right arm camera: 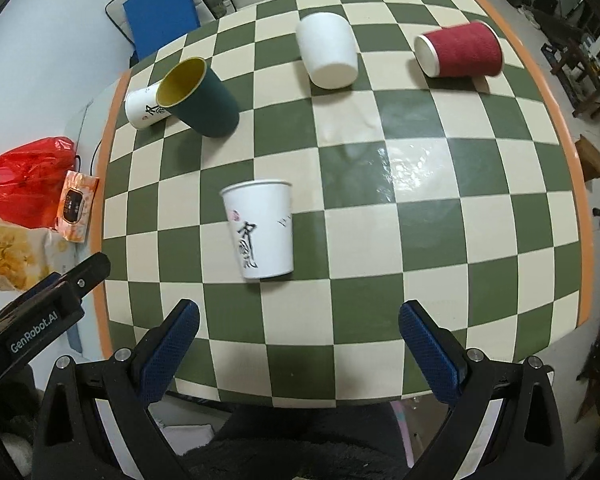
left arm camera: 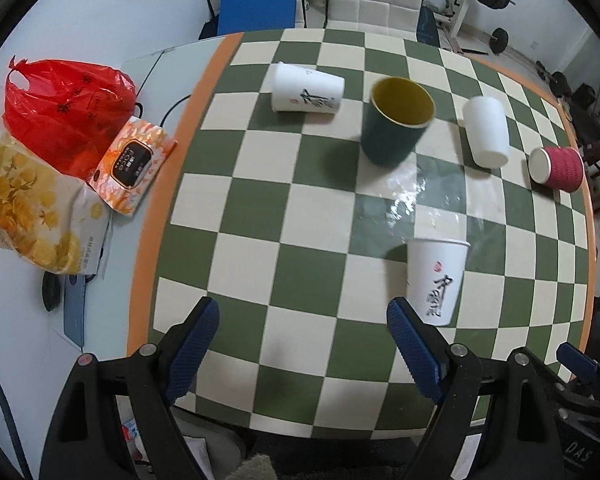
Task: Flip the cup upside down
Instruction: 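Close the right gripper around the standing calligraphy cup, then lift the cup with the right gripper and rotate it rim-down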
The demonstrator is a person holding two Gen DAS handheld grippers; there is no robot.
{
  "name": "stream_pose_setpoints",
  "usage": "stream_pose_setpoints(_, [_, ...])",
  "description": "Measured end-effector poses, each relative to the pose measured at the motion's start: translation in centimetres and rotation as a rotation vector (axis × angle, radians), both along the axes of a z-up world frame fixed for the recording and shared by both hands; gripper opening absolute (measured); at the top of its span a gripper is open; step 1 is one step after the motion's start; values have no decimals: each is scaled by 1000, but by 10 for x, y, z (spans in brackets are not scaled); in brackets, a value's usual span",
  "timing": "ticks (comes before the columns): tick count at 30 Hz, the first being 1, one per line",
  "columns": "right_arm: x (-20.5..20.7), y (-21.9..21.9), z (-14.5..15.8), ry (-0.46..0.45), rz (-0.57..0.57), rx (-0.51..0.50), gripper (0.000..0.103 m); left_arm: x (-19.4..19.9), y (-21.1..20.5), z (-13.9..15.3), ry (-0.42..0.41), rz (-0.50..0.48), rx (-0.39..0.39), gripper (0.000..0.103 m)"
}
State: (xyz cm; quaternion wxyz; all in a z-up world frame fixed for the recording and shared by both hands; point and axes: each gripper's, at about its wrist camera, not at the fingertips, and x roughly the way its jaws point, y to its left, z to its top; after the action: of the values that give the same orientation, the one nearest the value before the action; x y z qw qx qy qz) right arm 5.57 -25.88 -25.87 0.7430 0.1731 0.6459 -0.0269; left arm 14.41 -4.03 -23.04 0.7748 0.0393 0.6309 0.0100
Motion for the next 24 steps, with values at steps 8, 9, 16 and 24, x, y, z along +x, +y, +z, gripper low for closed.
stream_pose_setpoints(8, [35,2,-39,45,-70,-9,92,11,29,-40,57,35,3,86])
stream_pose_setpoints(9, [40,2,-49,63,-81,11,89,12,32,-45,68,35,0,86])
stream_pose_setpoints(16, [67,20,-103,148,-117,96,77,15,48,-77,131,21,17,86])
stream_pose_setpoints(24, [67,34,-120,185,-160,94,64,21,61,-83,138,4,23,86])
